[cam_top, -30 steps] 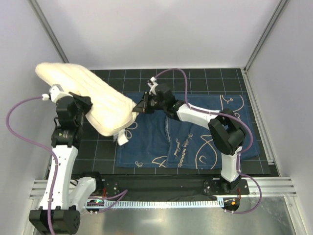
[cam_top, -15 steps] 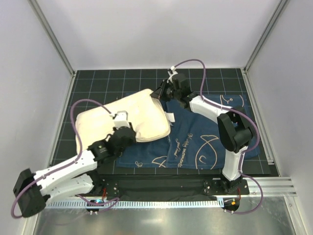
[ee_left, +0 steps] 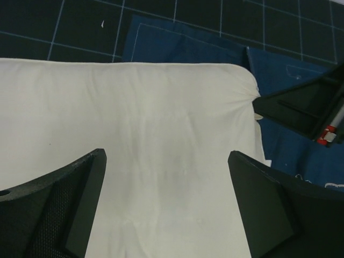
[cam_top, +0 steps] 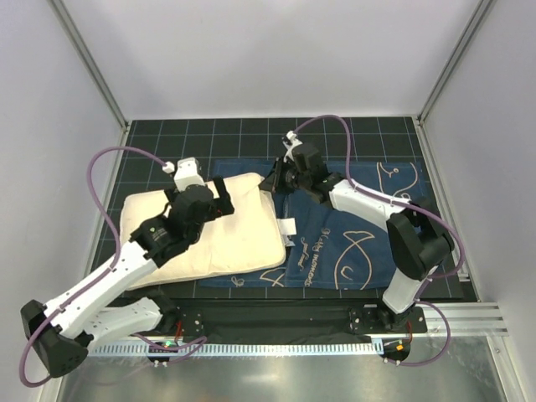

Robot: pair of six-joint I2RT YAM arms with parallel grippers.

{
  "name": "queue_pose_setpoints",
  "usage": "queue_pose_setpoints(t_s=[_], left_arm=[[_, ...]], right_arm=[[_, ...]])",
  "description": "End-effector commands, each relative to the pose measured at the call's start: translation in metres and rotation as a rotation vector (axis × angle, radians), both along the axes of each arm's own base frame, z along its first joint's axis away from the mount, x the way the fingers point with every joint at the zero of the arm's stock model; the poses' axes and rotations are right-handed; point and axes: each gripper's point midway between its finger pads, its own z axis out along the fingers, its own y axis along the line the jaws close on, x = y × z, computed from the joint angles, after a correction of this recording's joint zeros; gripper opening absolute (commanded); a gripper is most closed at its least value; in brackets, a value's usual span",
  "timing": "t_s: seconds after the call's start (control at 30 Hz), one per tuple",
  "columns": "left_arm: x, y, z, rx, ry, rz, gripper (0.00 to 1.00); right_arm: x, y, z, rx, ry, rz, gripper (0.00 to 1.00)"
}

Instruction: Put the pillow into the pillowcase

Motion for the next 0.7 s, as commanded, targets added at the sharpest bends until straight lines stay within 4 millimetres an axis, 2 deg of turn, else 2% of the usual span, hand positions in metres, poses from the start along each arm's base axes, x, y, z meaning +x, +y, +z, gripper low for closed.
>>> queue_pose_setpoints(t_s=[0.0, 0.17, 0.2, 0.23, 0.33, 0.37, 0.4, 0.47, 0.5, 0.67], left_arm=[[-0.006, -0.013, -0.037, 0.037, 0.164, -0.139, 1.00], [-0.015, -0.062, -0.055, 0.000, 0.284, -0.370, 1.00], [-0.017, -0.069, -0.058, -0.008, 0.301, -0.399, 1.00], [-0.020, -0.076, -0.063, -0.019, 0.325, -0.439, 1.00], [-0.025, -0.086, -0.067, -0.043, 0.338, -0.485, 1.00], [-0.026, -0.088, -0.068, -0.041, 0.341, -0.490, 1.00], [-0.027, -0.087, -0.071, -0.035, 0.349, -0.490, 1.00], [-0.027, -0.087, -0.080, -0.019, 0.376, -0.484, 1.00], [-0.028, -0.087, -0.084, -0.015, 0.389, -0.483, 1.00], [-0.025, -0.093, -0.100, 0.031, 0.424, -0.474, 1.00]], right_arm=[[-0.013, 0.012, 0.046, 0.049, -0.115, 0.030, 0.04], [-0.030, 0.024, 0.044, 0.006, -0.113, 0.083, 0.05], [-0.028, 0.023, 0.043, -0.006, -0.119, 0.079, 0.07], [-0.032, 0.018, 0.034, -0.044, -0.085, 0.075, 0.09], [-0.026, 0.001, 0.029, -0.119, -0.102, 0.016, 0.44], [-0.028, -0.008, 0.027, -0.153, -0.093, 0.004, 0.60], [-0.025, -0.016, 0.026, -0.183, -0.094, -0.030, 0.65], [-0.029, -0.030, 0.021, -0.230, -0.074, -0.055, 0.67], [-0.029, -0.037, 0.027, -0.242, -0.087, -0.072, 0.67], [-0.036, -0.072, 0.014, -0.369, -0.082, -0.143, 0.64]])
